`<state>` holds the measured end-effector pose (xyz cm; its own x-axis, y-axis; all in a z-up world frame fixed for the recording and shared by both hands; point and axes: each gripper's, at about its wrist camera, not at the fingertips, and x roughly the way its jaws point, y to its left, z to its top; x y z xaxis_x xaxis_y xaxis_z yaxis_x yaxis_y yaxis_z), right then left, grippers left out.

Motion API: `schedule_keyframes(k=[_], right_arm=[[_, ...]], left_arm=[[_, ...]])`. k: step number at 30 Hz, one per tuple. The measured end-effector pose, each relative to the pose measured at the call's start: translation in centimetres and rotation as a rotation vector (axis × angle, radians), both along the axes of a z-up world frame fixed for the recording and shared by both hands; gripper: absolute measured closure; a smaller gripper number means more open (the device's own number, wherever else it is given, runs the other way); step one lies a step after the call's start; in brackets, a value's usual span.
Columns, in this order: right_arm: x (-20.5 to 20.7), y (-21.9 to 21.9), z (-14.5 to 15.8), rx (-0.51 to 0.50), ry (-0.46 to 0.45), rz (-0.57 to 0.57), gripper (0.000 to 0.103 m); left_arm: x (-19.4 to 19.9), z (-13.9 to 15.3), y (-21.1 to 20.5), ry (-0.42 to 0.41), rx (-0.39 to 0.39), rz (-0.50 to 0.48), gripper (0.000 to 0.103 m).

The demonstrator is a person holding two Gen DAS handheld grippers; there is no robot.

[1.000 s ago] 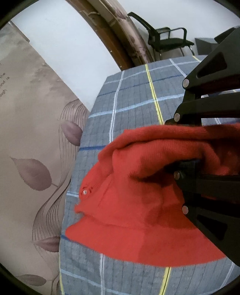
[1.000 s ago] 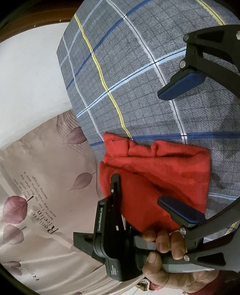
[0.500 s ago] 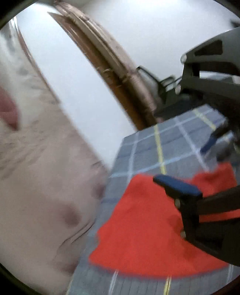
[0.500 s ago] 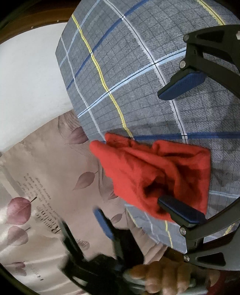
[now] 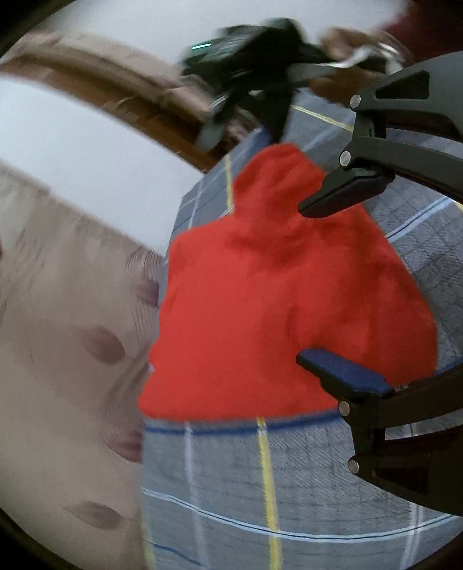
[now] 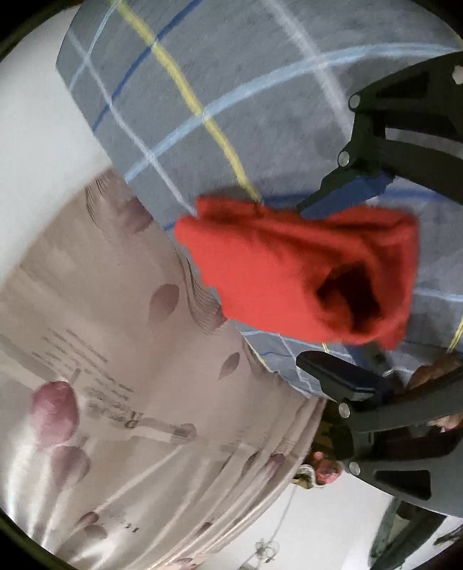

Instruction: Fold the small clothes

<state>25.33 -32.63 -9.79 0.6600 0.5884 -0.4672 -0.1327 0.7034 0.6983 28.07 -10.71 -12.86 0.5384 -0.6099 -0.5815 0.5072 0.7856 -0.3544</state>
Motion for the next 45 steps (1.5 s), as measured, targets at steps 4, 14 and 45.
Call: schedule_keyframes(k=[4,14,45], right_arm=[[1.4,3.4,-1.9,-0.098,0.13,0.087,0.091],[-1.9,0.0,-5.8,0.062,0.177,0.057,0.089],[11.7,2.0,-2.0,-0.233,0.202,-0.004,0.074]], left_arm=[[-0.6,-0.7,-0.8,-0.01,0.028,-0.041,0.027],[-0.7,-2.0,5.0,0.115,-0.131,0.002,0.027],[-0.8,-1.7,3.7,0.076,-0.197,0.034,0.027]])
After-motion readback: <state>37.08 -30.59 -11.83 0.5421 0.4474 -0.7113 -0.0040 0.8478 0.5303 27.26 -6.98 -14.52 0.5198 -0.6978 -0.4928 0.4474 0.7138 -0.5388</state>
